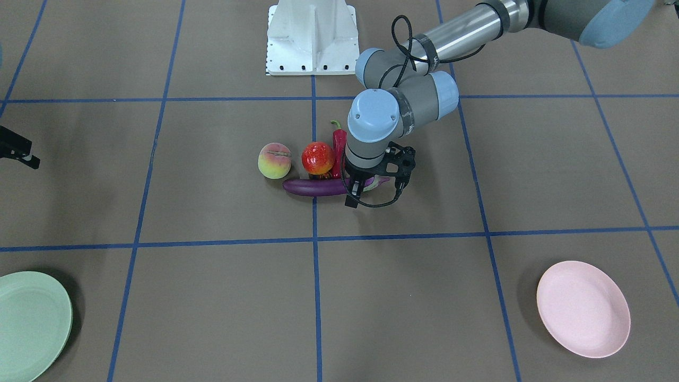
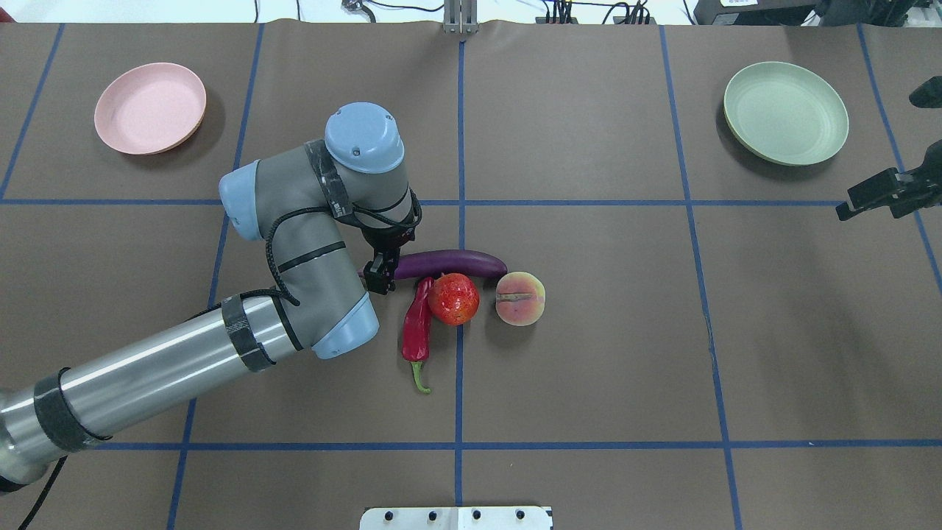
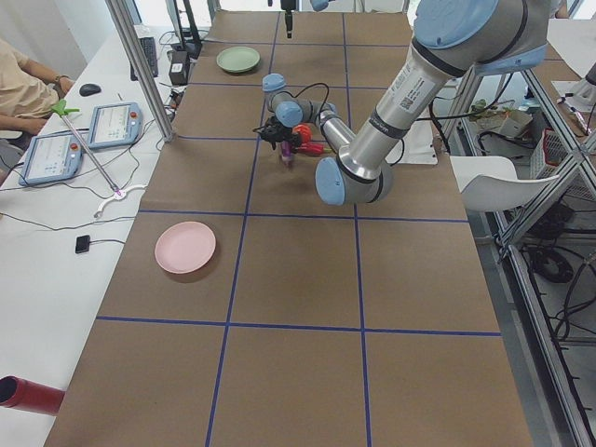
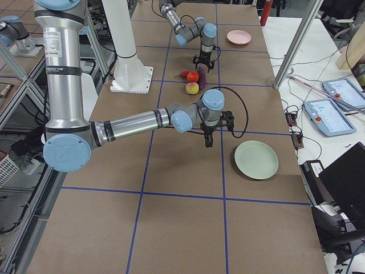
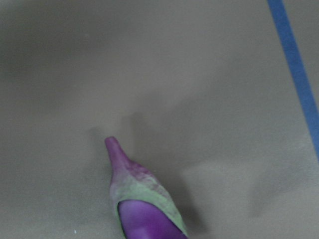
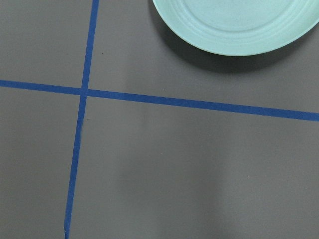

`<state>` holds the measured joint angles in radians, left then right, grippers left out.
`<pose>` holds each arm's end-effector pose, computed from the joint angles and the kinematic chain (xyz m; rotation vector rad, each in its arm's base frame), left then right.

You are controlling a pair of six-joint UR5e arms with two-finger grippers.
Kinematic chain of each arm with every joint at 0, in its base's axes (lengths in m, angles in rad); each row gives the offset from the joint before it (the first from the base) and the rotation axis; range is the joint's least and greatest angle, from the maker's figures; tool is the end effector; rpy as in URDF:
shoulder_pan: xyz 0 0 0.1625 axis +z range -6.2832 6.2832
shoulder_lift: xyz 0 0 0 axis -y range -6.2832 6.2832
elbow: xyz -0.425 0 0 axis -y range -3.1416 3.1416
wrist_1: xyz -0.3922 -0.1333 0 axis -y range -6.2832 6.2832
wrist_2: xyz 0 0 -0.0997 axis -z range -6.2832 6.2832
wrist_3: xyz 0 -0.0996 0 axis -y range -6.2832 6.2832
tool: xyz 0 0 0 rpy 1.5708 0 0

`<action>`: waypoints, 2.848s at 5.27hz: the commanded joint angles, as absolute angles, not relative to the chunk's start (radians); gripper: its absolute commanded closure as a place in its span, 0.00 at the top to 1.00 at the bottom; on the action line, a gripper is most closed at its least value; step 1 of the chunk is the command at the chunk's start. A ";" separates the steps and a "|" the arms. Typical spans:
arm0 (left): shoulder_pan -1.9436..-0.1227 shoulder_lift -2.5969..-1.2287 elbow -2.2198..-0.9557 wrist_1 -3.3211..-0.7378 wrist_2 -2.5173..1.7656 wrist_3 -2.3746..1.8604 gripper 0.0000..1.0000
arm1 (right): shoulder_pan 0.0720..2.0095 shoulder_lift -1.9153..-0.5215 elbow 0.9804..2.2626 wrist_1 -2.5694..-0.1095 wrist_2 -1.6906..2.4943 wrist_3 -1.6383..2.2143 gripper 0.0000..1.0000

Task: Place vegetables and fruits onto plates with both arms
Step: 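Reach the left gripper down to the purple eggplant and grasp it, then carry the eggplant to the pink plate while the right gripper reaches for the peach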

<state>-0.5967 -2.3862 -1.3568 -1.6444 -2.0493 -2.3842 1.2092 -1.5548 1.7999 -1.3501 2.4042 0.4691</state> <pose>0.5844 -0.5027 0.2387 -0.5620 0.6463 -1.1681 -0.1234 -0.4948 0.5073 0.0709 -0.9240 -0.0943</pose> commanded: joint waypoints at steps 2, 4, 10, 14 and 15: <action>-0.584 -2.384 -1.353 -1.643 -2.049 -2.391 0.94 | 1.209 -1.554 1.802 -1.350 2.404 0.469 1.00; -0.581 -2.384 -1.353 -1.643 -2.048 -2.390 0.88 | 1.210 -1.555 1.810 -1.350 2.404 0.469 1.00; -0.743 -2.384 -1.440 -1.640 -2.062 -2.227 0.00 | 1.184 -1.496 1.835 -1.347 2.410 0.602 1.00; -1.050 -2.329 -1.321 -1.654 -2.146 -1.351 0.00 | 0.894 -1.263 1.862 -1.351 2.202 1.114 1.00; -1.113 -2.326 -1.246 -1.661 -2.149 -1.163 0.00 | 0.808 -1.215 1.861 -1.356 2.115 1.228 1.00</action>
